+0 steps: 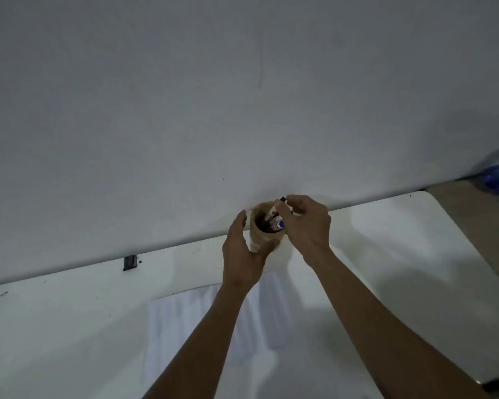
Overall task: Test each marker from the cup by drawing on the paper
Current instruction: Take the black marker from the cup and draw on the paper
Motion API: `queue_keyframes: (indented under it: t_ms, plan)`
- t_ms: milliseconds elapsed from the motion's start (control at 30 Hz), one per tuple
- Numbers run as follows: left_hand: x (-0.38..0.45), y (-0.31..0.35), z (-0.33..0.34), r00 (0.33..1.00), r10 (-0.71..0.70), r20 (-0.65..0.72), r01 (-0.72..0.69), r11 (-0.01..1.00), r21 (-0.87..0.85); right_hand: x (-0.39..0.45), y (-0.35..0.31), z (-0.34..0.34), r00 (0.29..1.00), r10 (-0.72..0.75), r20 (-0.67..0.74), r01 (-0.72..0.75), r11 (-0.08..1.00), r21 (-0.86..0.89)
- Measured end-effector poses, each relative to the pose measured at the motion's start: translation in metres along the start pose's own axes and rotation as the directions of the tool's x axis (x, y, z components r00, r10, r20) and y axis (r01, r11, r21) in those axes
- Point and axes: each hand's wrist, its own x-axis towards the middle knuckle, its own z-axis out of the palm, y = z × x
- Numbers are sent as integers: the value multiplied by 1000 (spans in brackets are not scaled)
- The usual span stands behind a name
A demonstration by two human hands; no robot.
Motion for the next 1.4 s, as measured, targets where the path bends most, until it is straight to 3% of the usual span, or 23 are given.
queue_keyframes:
  t_ms: [500, 600, 700, 833, 967, 1033, 1233, 1400]
  plan:
    - [11, -7, 5, 994, 99, 45, -99, 995, -23, 13, -8, 4, 998, -41, -37, 39, 998, -55]
    - [10, -3, 5, 994, 99, 48, -98, 995, -18, 12, -17, -11, 996, -54, -75, 55, 998, 3]
    - [9, -1, 4, 993, 103, 57, -102, 995, -15, 10, -25, -33, 993, 7, -119, 19, 977, 211]
    - [8, 2, 3, 993, 102, 57, -103, 995, 2, 1, -31, -66, 983, 173, -61, -104, 802, 589]
    - [9, 5, 2, 996, 56, 64, -56, 998, 3, -14, -20, -90, 926, 235, 297, -376, 482, 792]
    - [10, 5, 1, 997, 35, 64, -36, 999, 7, -25, -9, -91, 887, 189, 421, -459, 440, 771]
    - [7, 7, -9, 996, 12, 91, -26, 988, 152, -57, 10, -71, 819, 106, 565, -520, 555, 649]
    - [-18, 4, -52, 999, 42, 14, -45, 970, 240, -74, 5, -45, 861, 134, 490, -425, 718, 551]
